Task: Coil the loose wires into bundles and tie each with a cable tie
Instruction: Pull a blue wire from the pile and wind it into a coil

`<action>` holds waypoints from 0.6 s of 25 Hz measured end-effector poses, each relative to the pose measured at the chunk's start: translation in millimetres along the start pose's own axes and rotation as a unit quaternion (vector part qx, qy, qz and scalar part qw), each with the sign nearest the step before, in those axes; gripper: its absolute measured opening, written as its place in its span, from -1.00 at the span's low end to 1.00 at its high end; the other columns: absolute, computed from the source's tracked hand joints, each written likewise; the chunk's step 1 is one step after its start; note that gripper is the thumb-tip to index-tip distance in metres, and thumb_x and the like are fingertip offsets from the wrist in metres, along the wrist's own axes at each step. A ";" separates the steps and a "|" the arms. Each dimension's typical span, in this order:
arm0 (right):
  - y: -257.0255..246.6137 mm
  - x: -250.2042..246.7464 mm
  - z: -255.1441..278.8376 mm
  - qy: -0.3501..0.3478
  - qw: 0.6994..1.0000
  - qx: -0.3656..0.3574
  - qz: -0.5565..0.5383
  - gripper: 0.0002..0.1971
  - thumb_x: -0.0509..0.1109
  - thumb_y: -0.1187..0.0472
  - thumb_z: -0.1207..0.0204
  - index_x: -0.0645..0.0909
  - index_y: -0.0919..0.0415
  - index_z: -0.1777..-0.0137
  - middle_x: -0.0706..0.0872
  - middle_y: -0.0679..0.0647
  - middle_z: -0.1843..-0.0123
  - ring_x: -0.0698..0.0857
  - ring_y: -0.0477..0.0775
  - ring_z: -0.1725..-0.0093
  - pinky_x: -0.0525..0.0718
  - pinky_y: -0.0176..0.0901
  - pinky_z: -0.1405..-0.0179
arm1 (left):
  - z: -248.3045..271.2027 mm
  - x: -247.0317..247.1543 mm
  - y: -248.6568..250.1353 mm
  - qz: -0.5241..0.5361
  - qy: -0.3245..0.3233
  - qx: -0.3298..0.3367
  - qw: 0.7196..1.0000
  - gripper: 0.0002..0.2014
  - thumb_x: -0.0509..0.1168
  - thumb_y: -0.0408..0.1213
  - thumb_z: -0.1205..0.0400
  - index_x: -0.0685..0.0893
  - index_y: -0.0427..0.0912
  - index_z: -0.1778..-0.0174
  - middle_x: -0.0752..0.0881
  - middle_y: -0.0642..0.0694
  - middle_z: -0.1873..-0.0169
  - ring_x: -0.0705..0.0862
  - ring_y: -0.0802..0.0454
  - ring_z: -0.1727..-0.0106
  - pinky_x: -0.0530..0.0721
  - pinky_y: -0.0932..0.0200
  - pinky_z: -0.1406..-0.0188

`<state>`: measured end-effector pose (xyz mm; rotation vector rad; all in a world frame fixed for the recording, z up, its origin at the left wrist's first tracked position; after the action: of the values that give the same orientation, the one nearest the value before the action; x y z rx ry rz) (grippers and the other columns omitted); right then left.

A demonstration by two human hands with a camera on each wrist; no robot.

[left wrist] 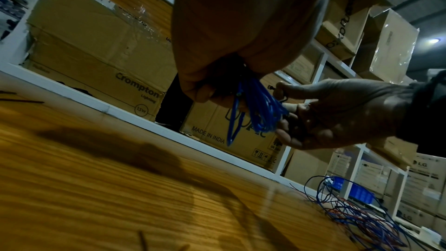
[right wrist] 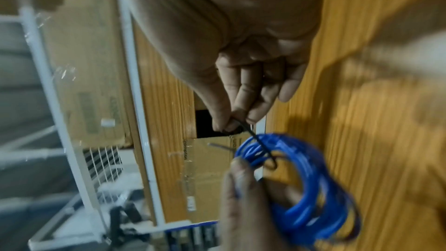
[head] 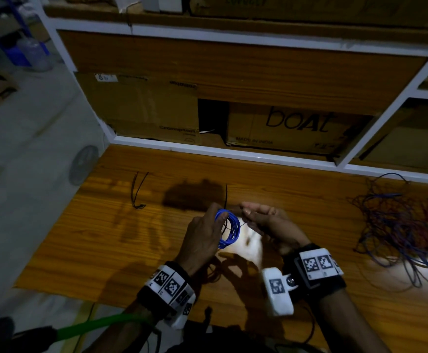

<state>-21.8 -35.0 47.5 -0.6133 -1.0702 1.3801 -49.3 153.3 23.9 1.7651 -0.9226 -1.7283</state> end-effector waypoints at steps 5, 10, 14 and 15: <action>-0.5 6.2 3.2 -0.049 0.988 -0.013 0.143 -0.90 0.45 0.43 -0.53 0.78 0.30 0.04 0.87 0.14 0.06 0.82 -0.05 0.09 0.76 -0.33 0.11 | -0.1 0.7 -2.8 -0.034 -0.005 -0.006 0.999 -0.78 0.03 0.03 -0.83 0.52 0.04 -0.17 0.62 -0.01 0.45 0.57 0.12 0.50 0.35 0.23 0.58; -4.6 2.9 -1.8 -0.026 0.993 -0.028 0.114 -0.89 0.43 0.33 -0.61 0.78 0.27 -0.05 0.88 0.11 -0.01 0.81 0.00 -0.06 0.70 -0.17 -0.12 | -1.1 -0.8 -2.0 -0.032 -0.011 -0.004 0.999 -0.80 0.04 0.01 -0.84 0.51 0.06 -0.20 0.66 -0.05 0.42 0.63 0.06 0.48 0.48 0.10 0.56; -5.2 10.5 -5.6 0.016 1.000 -0.021 0.006 -0.88 0.46 0.21 -0.60 0.79 0.18 -0.06 0.87 0.05 -0.08 0.76 0.00 -0.21 0.59 -0.04 -0.32 | -1.4 2.1 -4.0 -0.040 -0.025 0.015 0.999 -0.80 0.01 0.08 -0.82 0.48 0.14 -0.18 0.70 -0.07 0.39 0.70 -0.01 0.39 0.66 -0.14 0.40; -4.4 14.1 -7.8 0.017 0.999 -0.031 0.001 -0.86 0.46 0.22 -0.59 0.78 0.22 -0.09 0.87 0.09 -0.10 0.75 0.06 -0.23 0.59 0.02 -0.37 | -1.4 3.3 -4.8 -0.041 -0.029 0.022 0.998 -0.79 -0.01 0.12 -0.80 0.47 0.17 -0.15 0.70 -0.07 0.39 0.70 -0.03 0.37 0.66 -0.15 0.37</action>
<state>-14.9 -20.3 51.3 -0.6803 -1.0882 1.3383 -47.4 153.7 18.3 1.8136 -0.9316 -1.8324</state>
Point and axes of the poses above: each hand's wrist, its own z-axis away from the middle knuckle, its own x-axis out of the palm, y = z × x, the point moved 2 cm from there along -z, towards the middle knuckle
